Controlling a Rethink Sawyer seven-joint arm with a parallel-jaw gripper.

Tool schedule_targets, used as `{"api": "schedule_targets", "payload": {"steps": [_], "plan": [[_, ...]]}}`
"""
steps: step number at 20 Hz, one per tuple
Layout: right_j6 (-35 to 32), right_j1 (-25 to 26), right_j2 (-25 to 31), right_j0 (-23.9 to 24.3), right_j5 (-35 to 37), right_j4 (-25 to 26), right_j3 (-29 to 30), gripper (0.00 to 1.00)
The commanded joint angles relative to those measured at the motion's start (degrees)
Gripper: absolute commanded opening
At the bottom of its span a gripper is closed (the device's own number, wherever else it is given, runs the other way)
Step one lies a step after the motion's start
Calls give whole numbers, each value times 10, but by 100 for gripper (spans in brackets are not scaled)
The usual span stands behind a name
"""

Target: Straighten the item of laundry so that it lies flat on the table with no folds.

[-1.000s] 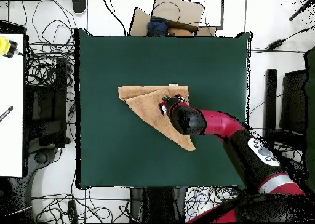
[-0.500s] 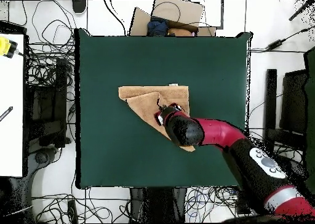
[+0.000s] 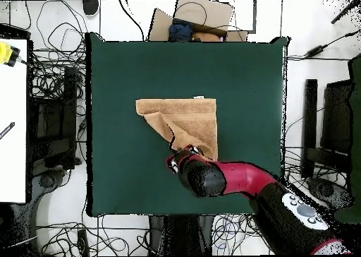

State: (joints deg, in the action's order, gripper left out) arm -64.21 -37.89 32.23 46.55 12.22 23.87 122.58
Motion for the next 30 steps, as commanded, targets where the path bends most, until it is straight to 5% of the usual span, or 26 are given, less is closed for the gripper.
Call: {"api": "schedule_targets", "payload": {"steps": [1, 7, 20, 30], "plan": [[-158, -9, -43, -5, -69, -3, 99, 0], [-165, -30, -77, -24, -131, 11, 173, 0], [-175, 123, -304, -144, -448, 86, 237, 0], [-174, 383, -393, -220, -675, 83, 135, 0]]}}
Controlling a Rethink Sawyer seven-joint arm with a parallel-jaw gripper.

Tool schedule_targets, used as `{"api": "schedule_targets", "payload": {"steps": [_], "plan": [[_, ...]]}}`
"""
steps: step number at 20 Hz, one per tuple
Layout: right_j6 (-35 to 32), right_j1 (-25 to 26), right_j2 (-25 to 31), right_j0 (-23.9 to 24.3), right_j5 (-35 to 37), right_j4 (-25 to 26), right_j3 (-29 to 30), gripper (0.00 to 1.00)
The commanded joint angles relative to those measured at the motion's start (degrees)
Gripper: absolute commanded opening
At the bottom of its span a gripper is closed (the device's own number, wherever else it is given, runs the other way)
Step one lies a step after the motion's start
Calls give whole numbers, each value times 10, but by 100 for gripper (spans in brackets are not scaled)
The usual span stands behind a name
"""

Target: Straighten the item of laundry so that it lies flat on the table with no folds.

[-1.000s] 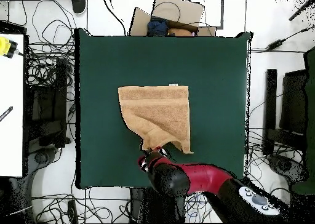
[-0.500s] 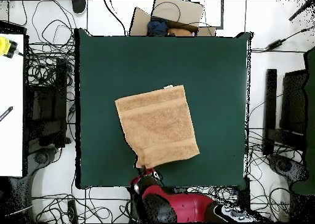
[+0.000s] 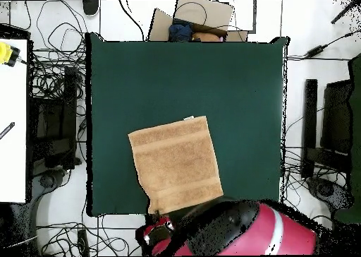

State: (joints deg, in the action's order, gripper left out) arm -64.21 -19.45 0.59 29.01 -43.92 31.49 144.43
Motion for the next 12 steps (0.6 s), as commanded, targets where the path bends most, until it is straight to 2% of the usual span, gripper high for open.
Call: {"api": "schedule_targets", "payload": {"steps": [1, 4, 5, 12], "plan": [[-173, 209, -80, -48, -130, 5, -87, 0], [-169, 240, -87, -46, -169, 9, -98, 0], [-162, 246, -86, -42, -172, 8, -101, 100], [-152, 243, -83, -29, -158, 15, -102, 100]]}}
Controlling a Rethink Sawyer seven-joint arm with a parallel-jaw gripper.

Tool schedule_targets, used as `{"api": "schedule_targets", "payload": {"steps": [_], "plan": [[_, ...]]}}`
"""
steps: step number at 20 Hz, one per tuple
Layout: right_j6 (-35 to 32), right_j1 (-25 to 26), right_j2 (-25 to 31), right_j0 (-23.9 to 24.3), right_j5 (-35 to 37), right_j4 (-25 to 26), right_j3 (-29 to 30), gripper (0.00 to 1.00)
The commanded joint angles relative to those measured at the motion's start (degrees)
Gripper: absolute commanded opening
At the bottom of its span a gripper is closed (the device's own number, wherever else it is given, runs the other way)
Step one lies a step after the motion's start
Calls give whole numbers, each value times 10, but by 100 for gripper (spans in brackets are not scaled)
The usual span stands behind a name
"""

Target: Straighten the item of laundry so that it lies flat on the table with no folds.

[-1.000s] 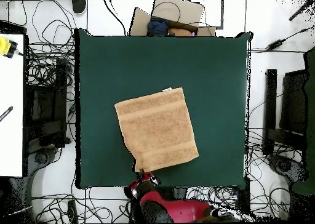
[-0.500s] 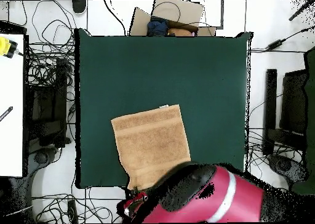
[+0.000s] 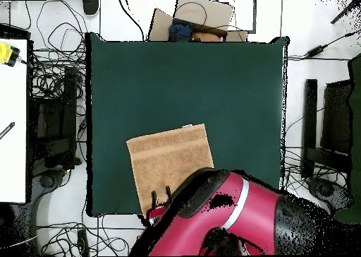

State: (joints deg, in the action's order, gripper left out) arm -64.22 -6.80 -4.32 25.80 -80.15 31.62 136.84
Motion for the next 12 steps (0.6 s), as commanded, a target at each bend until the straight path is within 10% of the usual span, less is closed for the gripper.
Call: {"api": "schedule_targets", "payload": {"steps": [1, 8, 12], "plan": [[-151, 110, -30, 5, 212, 13, -24, 100], [-148, 60, -13, 14, 249, -6, 6, 100], [-134, -62, 30, 25, 334, -43, 81, 100]]}}
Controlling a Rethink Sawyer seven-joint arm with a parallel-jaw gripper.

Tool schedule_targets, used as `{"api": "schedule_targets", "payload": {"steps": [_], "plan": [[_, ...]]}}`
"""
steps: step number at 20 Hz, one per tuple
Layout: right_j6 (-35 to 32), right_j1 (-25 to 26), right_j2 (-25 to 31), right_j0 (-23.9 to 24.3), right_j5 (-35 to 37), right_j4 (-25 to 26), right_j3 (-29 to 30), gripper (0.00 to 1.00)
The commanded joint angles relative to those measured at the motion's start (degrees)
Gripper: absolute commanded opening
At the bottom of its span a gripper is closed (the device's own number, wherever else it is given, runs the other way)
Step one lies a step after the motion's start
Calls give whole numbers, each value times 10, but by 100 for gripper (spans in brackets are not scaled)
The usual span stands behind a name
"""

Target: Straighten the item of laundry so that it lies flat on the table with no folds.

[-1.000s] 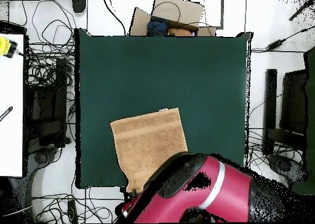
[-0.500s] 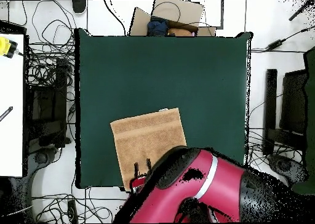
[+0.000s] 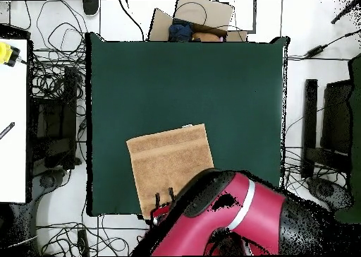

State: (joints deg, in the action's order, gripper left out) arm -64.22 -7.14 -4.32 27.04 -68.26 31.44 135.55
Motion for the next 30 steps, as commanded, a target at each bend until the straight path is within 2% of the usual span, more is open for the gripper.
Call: {"api": "schedule_targets", "payload": {"steps": [1, 4, 6, 8, 13, 17, 22, 30], "plan": [[-130, -96, 46, 17, 237, -56, 118, 100], [-125, -272, 138, 23, 345, -156, 192, 100], [-141, -378, 201, 24, 416, -203, 212, 100], [-165, -439, 247, 22, 476, -225, 201, 100], [-205, -518, 336, 46, 575, -252, 173, 100], [-221, -591, 399, 59, 650, -295, 153, 100], [-198, -641, 395, 28, 708, -350, 117, 100], [-164, -639, 366, 2, 709, -373, 81, 100]]}}
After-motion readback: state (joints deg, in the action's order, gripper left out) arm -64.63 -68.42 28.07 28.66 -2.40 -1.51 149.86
